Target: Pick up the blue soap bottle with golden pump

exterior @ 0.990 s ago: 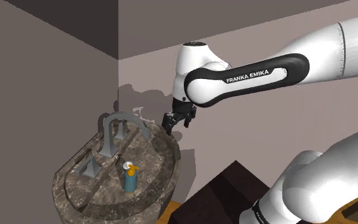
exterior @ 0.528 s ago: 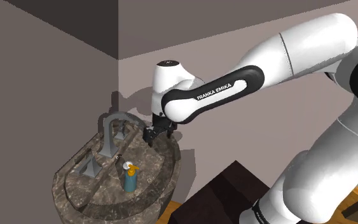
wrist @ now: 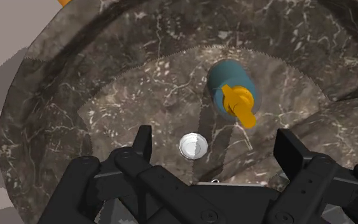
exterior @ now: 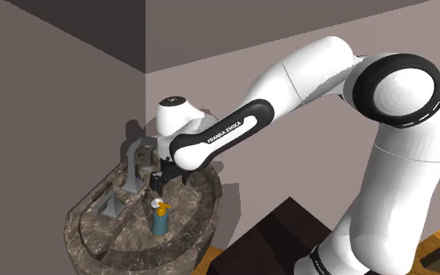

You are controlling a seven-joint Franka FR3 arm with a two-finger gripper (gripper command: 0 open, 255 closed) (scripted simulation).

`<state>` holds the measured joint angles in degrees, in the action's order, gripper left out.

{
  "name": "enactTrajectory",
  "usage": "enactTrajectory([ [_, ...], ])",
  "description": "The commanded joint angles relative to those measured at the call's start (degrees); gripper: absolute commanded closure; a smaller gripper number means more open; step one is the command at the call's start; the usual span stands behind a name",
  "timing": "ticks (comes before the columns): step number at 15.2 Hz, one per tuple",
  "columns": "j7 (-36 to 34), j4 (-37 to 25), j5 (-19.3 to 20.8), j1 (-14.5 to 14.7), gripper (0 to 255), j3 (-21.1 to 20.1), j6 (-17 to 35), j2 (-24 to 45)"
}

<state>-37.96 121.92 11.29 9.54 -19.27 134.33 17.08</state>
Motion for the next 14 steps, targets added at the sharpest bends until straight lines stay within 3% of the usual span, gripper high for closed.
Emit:
enactTrajectory([
  [1,-2.1,-2.9,1.7,1.4,0,0.5,1.0,4.4],
  [4,-4.3,-7.8,3.6,3.5,0,1.3,1.4,10.4],
  [13,-5.8,-8.2,5.6,4.6,0,2.8,5.5,14.9],
  [14,-5.8,-8.1,5.6,4.6,255,2.8,5.5,14.9],
])
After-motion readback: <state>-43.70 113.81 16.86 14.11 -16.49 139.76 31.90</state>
